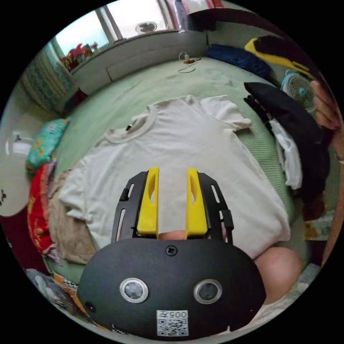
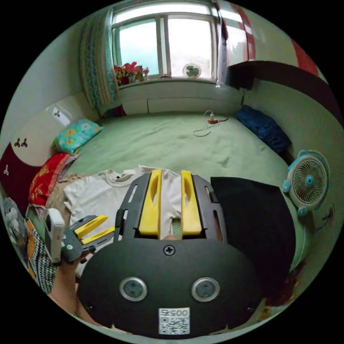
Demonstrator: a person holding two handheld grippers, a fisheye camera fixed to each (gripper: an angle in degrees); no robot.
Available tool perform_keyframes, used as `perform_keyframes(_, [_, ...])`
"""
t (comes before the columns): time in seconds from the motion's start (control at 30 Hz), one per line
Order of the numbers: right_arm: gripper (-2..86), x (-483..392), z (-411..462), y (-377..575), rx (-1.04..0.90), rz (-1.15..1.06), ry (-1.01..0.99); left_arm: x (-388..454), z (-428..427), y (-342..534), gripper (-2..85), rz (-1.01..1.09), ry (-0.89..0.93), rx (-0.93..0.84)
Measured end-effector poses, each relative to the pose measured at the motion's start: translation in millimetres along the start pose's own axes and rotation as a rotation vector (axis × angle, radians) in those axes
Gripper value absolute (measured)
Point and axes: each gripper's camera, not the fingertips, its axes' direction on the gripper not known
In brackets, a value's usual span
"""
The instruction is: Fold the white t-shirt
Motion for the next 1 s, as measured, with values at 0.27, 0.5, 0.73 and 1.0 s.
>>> perform_keyframes(0.27, [7.8, 67.5, 172.6, -73.0, -0.422, 0.173, -0.067, -50.4, 6.5, 1.1, 10.7, -0.17, 0.1, 0.088])
perform_keyframes(0.5, [8.4, 91.3, 225.3, -102.3, -0.435, 0.192, 0.054, -69.6, 32.5, -3.4, 9.0, -0.195, 0.129, 0.093])
perform_keyframes(0.73, [8.4, 96.1, 265.6, -128.7, -0.471, 0.14, 0.108, -41.3, 61.0, -18.5, 8.3, -0.061, 0.291, 0.127])
perform_keyframes(1.0, [6.6, 102.5, 292.0, -154.5, -0.513, 0.079, 0.086, 20.1, 96.3, -50.4, 12.2, 0.041, 0.542, 0.202])
